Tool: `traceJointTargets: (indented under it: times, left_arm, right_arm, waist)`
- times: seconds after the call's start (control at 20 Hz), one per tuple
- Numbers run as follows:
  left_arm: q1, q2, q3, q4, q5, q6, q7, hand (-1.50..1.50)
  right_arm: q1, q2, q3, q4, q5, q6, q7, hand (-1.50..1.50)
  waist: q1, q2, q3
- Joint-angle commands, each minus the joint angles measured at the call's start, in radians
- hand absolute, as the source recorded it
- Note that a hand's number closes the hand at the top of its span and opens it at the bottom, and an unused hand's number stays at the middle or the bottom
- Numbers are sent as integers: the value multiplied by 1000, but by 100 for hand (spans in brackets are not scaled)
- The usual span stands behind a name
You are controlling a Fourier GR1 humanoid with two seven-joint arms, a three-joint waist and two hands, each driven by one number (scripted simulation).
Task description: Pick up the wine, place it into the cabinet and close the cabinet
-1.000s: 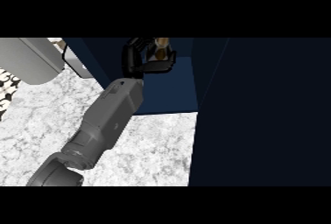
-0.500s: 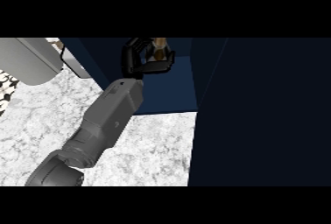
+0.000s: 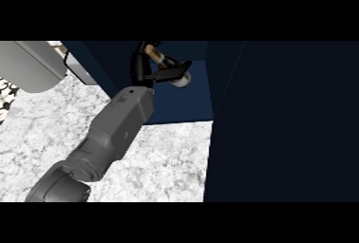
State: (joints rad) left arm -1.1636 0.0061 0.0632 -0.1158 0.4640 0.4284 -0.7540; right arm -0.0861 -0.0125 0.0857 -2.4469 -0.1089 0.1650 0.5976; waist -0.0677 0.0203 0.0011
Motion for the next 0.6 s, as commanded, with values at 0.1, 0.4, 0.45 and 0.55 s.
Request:
traceJointTargets:
  times: [0.1, 0.4, 0.45, 0.55]
  left_arm:
    - [23, 25, -12, 41, -30, 26, 1, -150]
    - [23, -5, -22, 53, -51, 92, -14, -150]
    - [57, 6, -23, 52, -56, 64, -47, -150]
    - [55, 42, -14, 52, -52, 46, -39, -150]
  right_arm:
    - [47, 7, 10, -67, -50, 2, 4, -150]
    - [5, -8, -17, -41, -52, 3, 15, -150]
    - [-32, -6, -27, -24, -47, -10, 23, -150]
    - [3, -3, 13, -44, -34, 1, 26, -150]
  waist:
    - [-9, 6, -1]
    - [-9, 7, -1]
    - [-8, 12, -2]
    - [-18, 14, -2]
